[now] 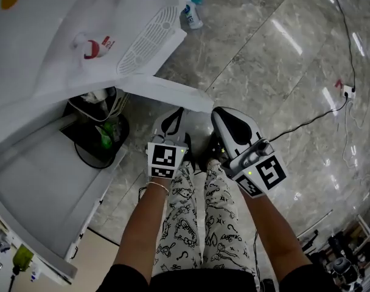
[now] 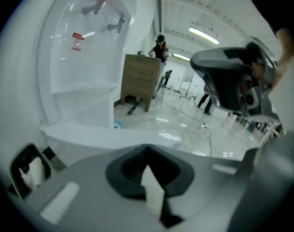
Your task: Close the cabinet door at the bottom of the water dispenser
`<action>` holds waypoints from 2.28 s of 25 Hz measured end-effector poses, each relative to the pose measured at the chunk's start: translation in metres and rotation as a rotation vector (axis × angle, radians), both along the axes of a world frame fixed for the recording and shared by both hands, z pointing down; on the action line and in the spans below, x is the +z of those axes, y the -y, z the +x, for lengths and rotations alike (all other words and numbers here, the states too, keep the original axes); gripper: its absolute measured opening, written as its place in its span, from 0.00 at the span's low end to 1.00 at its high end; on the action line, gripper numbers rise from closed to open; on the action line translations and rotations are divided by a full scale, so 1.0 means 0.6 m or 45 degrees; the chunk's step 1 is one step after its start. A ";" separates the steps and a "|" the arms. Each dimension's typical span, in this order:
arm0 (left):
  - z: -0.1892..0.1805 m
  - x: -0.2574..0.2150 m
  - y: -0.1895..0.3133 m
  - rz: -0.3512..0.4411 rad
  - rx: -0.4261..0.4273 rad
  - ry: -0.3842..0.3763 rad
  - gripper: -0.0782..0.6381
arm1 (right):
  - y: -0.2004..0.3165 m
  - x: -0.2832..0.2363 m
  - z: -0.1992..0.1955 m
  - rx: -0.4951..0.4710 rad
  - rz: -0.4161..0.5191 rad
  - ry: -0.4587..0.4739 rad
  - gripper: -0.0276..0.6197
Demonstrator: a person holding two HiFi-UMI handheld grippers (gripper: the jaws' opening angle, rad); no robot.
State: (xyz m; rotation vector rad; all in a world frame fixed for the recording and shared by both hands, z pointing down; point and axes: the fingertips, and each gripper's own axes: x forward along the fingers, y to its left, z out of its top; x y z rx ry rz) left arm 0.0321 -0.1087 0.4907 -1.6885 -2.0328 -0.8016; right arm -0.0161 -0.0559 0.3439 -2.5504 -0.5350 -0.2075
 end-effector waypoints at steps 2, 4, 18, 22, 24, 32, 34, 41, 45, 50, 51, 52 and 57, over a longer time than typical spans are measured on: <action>0.005 -0.010 -0.035 -0.043 -0.006 -0.007 0.09 | -0.021 -0.003 -0.008 0.042 -0.007 -0.007 0.07; 0.012 -0.018 -0.068 -0.082 -0.021 -0.011 0.09 | -0.041 -0.005 -0.014 0.070 -0.018 -0.012 0.07; 0.012 0.005 -0.052 -0.025 -0.046 0.009 0.09 | -0.093 0.001 -0.034 0.129 -0.017 -0.015 0.07; 0.020 0.023 -0.059 0.001 -0.079 0.023 0.10 | -0.099 0.010 -0.043 0.144 -0.004 -0.004 0.07; 0.022 0.024 -0.068 -0.010 -0.085 0.038 0.10 | -0.102 0.014 -0.047 0.155 0.001 0.000 0.07; 0.053 0.025 -0.119 -0.027 -0.120 0.015 0.10 | -0.113 0.013 -0.045 0.166 0.010 -0.010 0.07; 0.073 0.027 -0.131 -0.026 -0.174 0.013 0.10 | -0.121 0.009 -0.047 0.178 0.011 -0.018 0.07; 0.132 0.036 -0.168 -0.007 -0.194 -0.069 0.10 | -0.147 0.005 -0.061 0.223 0.012 -0.023 0.07; 0.160 0.039 -0.191 -0.011 -0.243 -0.081 0.10 | -0.160 0.007 -0.072 0.241 0.010 -0.013 0.07; 0.197 0.051 -0.192 0.002 -0.367 -0.065 0.10 | -0.161 0.017 -0.082 0.241 0.031 0.016 0.07; 0.202 0.051 -0.192 0.002 -0.384 -0.062 0.10 | -0.160 0.018 -0.085 0.244 0.035 0.020 0.07; 0.205 0.050 -0.193 0.001 -0.397 -0.057 0.10 | -0.160 0.020 -0.088 0.250 0.041 0.026 0.07; 0.212 0.052 -0.199 0.005 -0.401 -0.068 0.10 | -0.168 0.022 -0.101 0.287 0.054 0.038 0.07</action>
